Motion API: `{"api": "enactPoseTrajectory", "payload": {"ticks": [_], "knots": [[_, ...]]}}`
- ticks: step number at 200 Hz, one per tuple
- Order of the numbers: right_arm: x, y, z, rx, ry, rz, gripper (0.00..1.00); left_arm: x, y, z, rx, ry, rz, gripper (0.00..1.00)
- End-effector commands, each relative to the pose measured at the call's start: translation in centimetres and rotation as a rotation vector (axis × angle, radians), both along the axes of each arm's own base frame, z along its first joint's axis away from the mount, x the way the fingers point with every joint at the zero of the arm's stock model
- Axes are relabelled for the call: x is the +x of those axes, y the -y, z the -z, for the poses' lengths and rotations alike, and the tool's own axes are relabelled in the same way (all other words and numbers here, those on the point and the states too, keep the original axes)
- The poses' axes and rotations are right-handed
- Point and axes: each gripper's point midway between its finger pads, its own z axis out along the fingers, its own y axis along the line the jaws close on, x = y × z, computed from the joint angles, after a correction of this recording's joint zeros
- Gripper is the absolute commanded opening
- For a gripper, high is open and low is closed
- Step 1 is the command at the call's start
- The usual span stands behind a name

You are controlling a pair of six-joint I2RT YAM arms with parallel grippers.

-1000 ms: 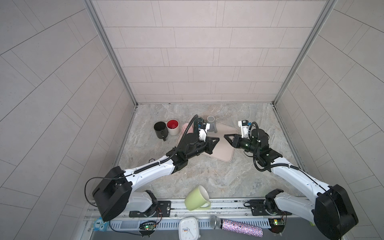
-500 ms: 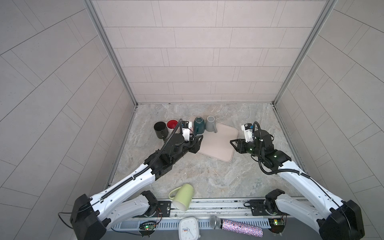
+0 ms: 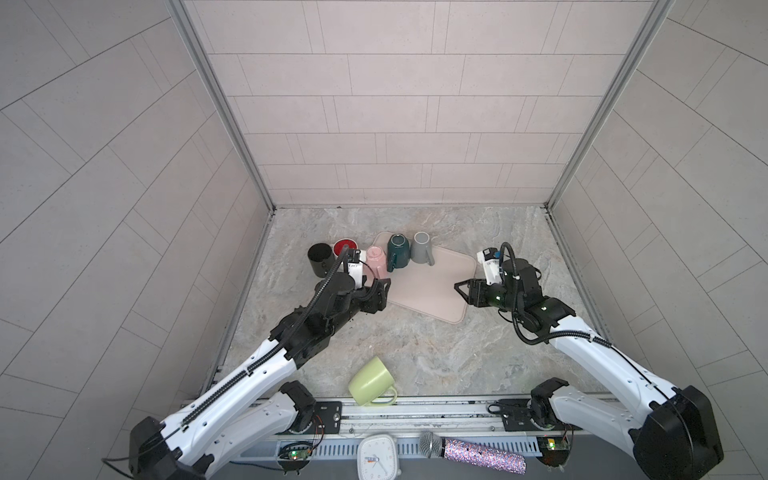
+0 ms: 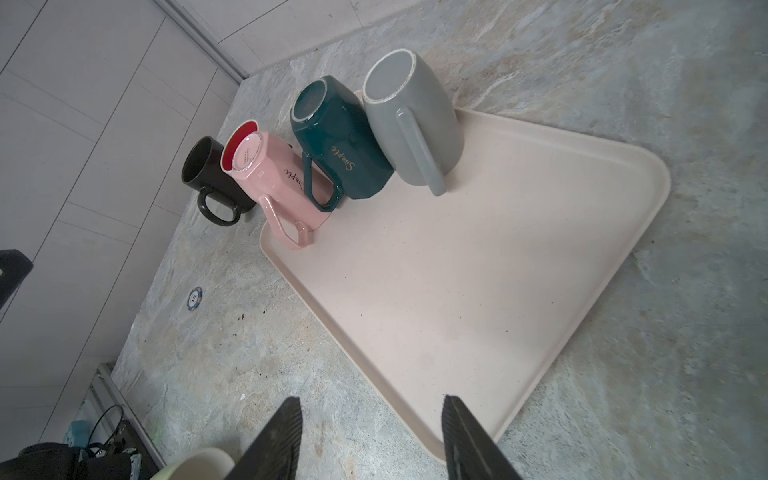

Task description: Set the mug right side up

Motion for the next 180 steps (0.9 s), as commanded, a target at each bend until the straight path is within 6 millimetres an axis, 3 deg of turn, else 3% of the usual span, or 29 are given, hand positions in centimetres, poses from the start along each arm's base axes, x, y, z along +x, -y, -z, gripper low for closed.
{"api": "enactPoseTrajectory", "payload": {"ticks": [1, 31, 46, 51, 86, 101, 123, 143, 174, 180], "knots": [[-1.5, -1.0, 0.0, 0.033, -0.022, -0.067, 0.61, -0.7, -1.6, 2.2, 0.067, -0.054, -0.034, 0.78], [-4.7, -3.4, 0.6, 0.024, -0.028, -0.188, 0.7, -0.7, -2.1, 2.7, 0.033, -0.073, -0.056, 0.8], [-6.2, -4.8, -0.2, 0.045, -0.008, -0.243, 0.72, -0.4, -2.2, 3.0, 0.01, -0.089, -0.063, 0.81], [-6.9, -4.9, 0.8, 0.038, -0.028, -0.252, 0.73, -0.3, -2.2, 3.1, 0.002, -0.095, -0.066, 0.81], [-9.6, -6.7, 1.3, 0.02, -0.026, -0.327, 0.75, 0.1, -2.2, 3.6, -0.056, -0.148, -0.068, 0.83], [-10.7, -7.4, 1.8, 0.002, -0.039, -0.354, 0.75, -0.2, -2.8, 3.8, -0.038, -0.167, -0.082, 0.89], [-12.3, -8.7, 2.4, -0.034, -0.05, -0.399, 0.77, -1.1, -3.9, 4.4, 0.0, -0.203, -0.104, 0.91], [-13.2, -10.1, 2.8, -0.047, -0.048, -0.417, 0.8, -2.2, -4.6, 5.8, 0.023, -0.263, -0.121, 1.0], [-14.1, -12.5, 3.6, -0.069, -0.068, -0.468, 0.84, -4.9, -6.4, 7.7, 0.022, -0.321, -0.145, 1.0], [-14.1, -13.4, 2.9, -0.065, -0.061, -0.478, 0.84, -5.4, -6.9, 8.0, 0.026, -0.328, -0.157, 1.0]]}}
